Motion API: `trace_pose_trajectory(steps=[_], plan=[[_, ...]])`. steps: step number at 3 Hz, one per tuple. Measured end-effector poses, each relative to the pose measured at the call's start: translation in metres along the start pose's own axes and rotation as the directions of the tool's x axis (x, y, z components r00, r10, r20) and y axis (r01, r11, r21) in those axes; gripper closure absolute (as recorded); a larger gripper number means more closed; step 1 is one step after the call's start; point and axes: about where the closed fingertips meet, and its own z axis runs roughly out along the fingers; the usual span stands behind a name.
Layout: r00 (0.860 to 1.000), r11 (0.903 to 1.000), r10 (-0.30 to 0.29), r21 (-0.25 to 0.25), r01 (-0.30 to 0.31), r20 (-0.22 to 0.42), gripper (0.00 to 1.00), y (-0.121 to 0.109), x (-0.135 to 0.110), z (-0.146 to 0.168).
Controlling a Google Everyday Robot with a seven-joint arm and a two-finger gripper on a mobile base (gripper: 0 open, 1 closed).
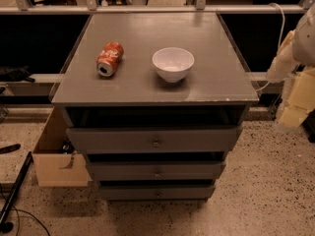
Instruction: Open middle drawer
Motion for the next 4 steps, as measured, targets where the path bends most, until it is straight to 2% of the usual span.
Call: trace_pose_trajectory(steps=[1, 2, 3, 4], plan=[[1.000, 1.0000, 0.000, 0.000, 0.000, 0.000, 0.00, 0.000, 0.000, 0.000], [0.997, 0.9972, 0.066, 0.033, -0.067, 0.046, 0.00, 0.002, 0.002, 0.009], [0.975, 0.9842, 0.170, 0.025, -0.175, 0.143, 0.00, 0.022, 0.002, 0.047], [0.948, 0.9678, 0.219, 0.072, -0.241, 0.230, 0.00, 0.024, -0.003, 0.084]])
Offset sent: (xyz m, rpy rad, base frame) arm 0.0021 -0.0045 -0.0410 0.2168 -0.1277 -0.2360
